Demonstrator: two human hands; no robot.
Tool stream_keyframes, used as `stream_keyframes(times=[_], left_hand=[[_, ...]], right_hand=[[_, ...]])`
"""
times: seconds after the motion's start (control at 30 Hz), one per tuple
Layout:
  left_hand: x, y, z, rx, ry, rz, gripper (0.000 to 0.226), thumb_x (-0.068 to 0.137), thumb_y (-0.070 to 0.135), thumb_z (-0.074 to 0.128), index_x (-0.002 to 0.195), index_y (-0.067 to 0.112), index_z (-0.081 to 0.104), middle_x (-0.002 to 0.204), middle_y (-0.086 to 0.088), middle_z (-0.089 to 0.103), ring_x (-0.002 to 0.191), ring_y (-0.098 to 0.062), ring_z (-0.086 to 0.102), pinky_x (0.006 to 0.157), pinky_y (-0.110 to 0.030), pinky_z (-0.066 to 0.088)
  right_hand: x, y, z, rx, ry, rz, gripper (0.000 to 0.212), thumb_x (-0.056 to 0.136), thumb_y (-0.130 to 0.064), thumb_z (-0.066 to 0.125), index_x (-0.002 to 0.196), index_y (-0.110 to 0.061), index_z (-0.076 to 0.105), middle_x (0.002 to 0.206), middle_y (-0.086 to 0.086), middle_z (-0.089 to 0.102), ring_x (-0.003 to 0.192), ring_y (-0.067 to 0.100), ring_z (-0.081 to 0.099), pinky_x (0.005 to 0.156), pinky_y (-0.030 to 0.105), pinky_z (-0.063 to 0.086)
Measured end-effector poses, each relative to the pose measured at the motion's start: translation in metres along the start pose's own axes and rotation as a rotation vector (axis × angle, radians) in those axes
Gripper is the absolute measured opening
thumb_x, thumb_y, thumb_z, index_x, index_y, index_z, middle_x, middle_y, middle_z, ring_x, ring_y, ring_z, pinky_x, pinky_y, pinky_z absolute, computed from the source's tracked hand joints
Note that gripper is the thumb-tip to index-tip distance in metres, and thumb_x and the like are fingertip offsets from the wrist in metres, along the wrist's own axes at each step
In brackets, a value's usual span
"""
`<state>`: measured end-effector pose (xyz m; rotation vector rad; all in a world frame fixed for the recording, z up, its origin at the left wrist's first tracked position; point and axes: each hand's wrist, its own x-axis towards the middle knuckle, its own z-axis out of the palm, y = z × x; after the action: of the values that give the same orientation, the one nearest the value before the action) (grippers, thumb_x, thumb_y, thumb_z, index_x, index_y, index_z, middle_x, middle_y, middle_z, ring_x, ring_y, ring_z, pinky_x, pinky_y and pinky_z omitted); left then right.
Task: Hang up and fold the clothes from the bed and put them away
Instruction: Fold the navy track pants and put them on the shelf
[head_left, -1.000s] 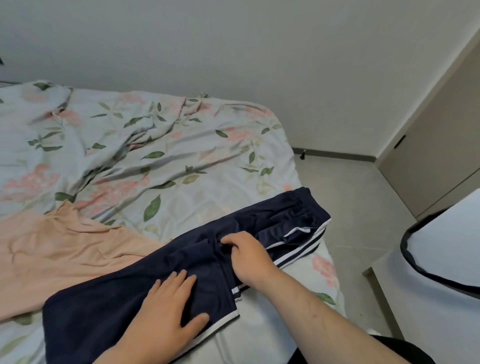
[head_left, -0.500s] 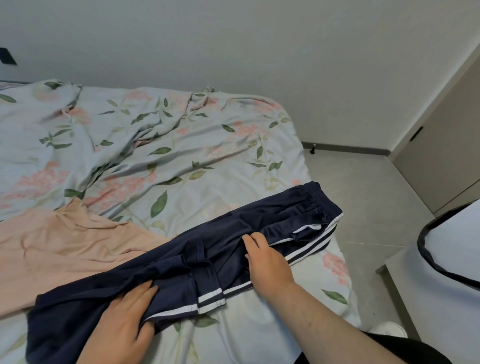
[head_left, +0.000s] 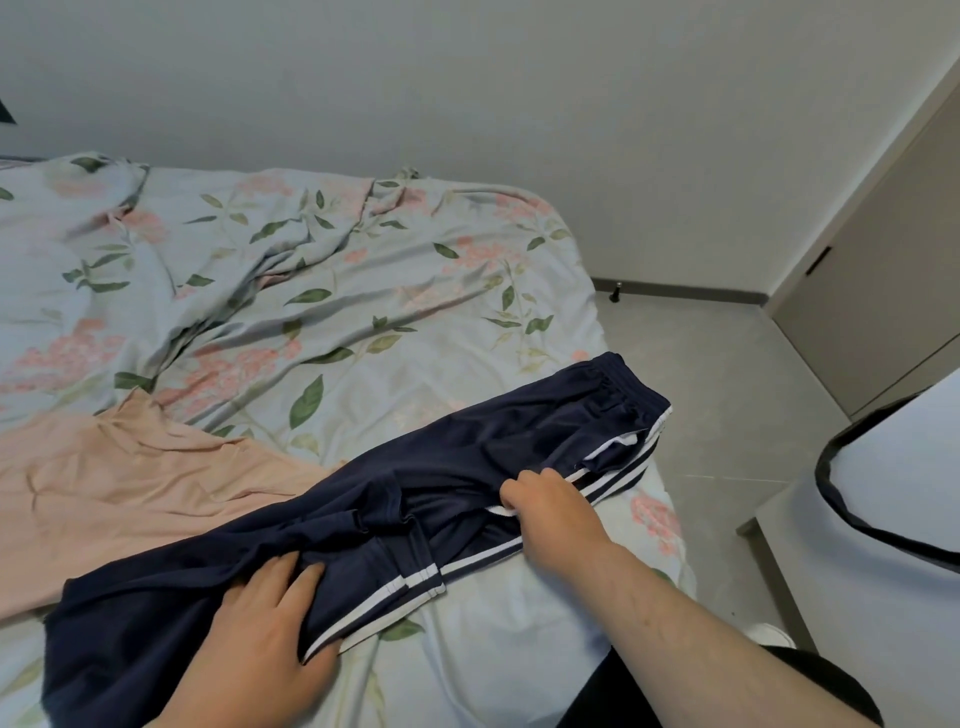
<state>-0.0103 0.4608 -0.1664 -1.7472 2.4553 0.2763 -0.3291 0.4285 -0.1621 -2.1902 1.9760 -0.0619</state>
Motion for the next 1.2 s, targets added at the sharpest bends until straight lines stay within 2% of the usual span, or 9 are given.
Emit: stream_keyframes(times=[0.27, 0.5, 0.63, 0.73, 0.93, 1.0, 1.07, 1.13, 1.2], left_hand=[[-0.003, -0.009, -0.007, -0.123, 0.097, 0.109, 0.057, 0.067, 0.036, 0.038, 0.103, 0.011, 0.075, 0.113, -0.007, 0.071, 0.098, -0.031, 0.07, 0.081, -0.045, 0.056], [-0.005, -0.011, -0.012, -0.093, 0.026, 0.107, 0.058, 0.065, 0.052, 0.05, 0.099, 0.011, 0.076, 0.107, -0.005, 0.072, 0.09, -0.027, 0.072, 0.073, -0.039, 0.058], [-0.005, -0.014, -0.011, -0.162, 0.065, 0.047, 0.04, 0.074, 0.032, 0.054, 0.103, 0.016, 0.076, 0.109, 0.002, 0.073, 0.098, -0.022, 0.071, 0.079, -0.033, 0.056], [0.0, -0.021, -0.023, -0.205, 0.026, 0.062, 0.022, 0.086, 0.035, 0.051, 0.099, 0.029, 0.068, 0.103, 0.018, 0.067, 0.098, -0.003, 0.061, 0.081, -0.021, 0.049], [0.0, -0.029, -0.045, -0.298, -0.02, 0.023, 0.014, 0.086, 0.03, 0.054, 0.073, 0.026, 0.054, 0.079, 0.007, 0.06, 0.076, -0.001, 0.057, 0.066, -0.017, 0.043], [-0.004, -0.024, -0.042, -0.255, -0.046, 0.082, 0.023, 0.083, 0.053, 0.047, 0.086, 0.032, 0.057, 0.092, 0.015, 0.057, 0.088, 0.001, 0.054, 0.076, -0.016, 0.043], [-0.01, -0.018, -0.037, -0.161, -0.089, 0.146, 0.052, 0.073, 0.081, 0.023, 0.109, 0.051, 0.046, 0.114, 0.029, 0.045, 0.108, 0.004, 0.046, 0.091, -0.019, 0.039], [-0.016, -0.011, -0.038, -0.184, -0.072, 0.137, 0.066, 0.073, 0.083, 0.013, 0.125, 0.053, 0.042, 0.125, 0.028, 0.042, 0.117, 0.001, 0.044, 0.097, -0.023, 0.037], [-0.012, -0.014, -0.038, -0.241, 0.088, 0.105, 0.063, 0.085, 0.065, 0.029, 0.122, 0.029, 0.064, 0.122, 0.013, 0.057, 0.111, -0.015, 0.057, 0.095, -0.034, 0.043]], right_hand=[[-0.028, 0.012, -0.002, 0.019, 0.074, 0.058, 0.028, 0.065, 0.002, 0.043, 0.077, -0.023, 0.041, 0.082, -0.005, 0.047, 0.081, 0.024, 0.042, 0.07, 0.033, 0.033], [-0.023, -0.031, 0.016, -0.123, 0.143, -0.172, 0.022, 0.072, -0.009, 0.068, 0.085, -0.026, 0.063, 0.084, -0.007, 0.054, 0.08, 0.02, 0.05, 0.07, 0.03, 0.035], [-0.023, -0.027, 0.021, -0.06, 0.053, -0.071, 0.032, 0.082, -0.001, 0.049, 0.105, -0.022, 0.056, 0.099, -0.002, 0.051, 0.095, 0.024, 0.046, 0.086, 0.034, 0.033], [-0.025, -0.027, 0.015, -0.037, -0.019, -0.04, 0.022, 0.082, -0.008, 0.042, 0.097, -0.02, 0.053, 0.099, 0.0, 0.051, 0.095, 0.024, 0.045, 0.093, 0.035, 0.034], [-0.03, -0.023, 0.01, -0.052, -0.041, -0.038, 0.025, 0.089, -0.028, 0.031, 0.079, -0.019, 0.052, 0.088, 0.0, 0.052, 0.091, 0.024, 0.049, 0.105, 0.04, 0.034], [-0.032, -0.027, 0.013, -0.014, 0.037, -0.007, 0.041, 0.095, -0.043, 0.028, 0.091, -0.018, 0.061, 0.099, 0.0, 0.057, 0.101, 0.024, 0.051, 0.11, 0.041, 0.031], [-0.032, -0.03, 0.018, 0.047, 0.045, 0.012, 0.056, 0.097, -0.054, 0.026, 0.129, -0.018, 0.055, 0.141, 0.006, 0.05, 0.134, 0.028, 0.04, 0.12, 0.044, 0.02], [-0.031, -0.029, 0.022, 0.002, -0.066, -0.004, 0.066, 0.1, -0.058, 0.022, 0.157, -0.025, 0.021, 0.167, 0.005, 0.011, 0.154, 0.026, 0.005, 0.125, 0.046, 0.0], [-0.031, -0.029, 0.028, -0.06, -0.157, 0.015, 0.071, 0.099, -0.061, 0.016, 0.16, -0.028, 0.0, 0.168, 0.003, -0.008, 0.154, 0.026, -0.012, 0.122, 0.048, -0.012]])
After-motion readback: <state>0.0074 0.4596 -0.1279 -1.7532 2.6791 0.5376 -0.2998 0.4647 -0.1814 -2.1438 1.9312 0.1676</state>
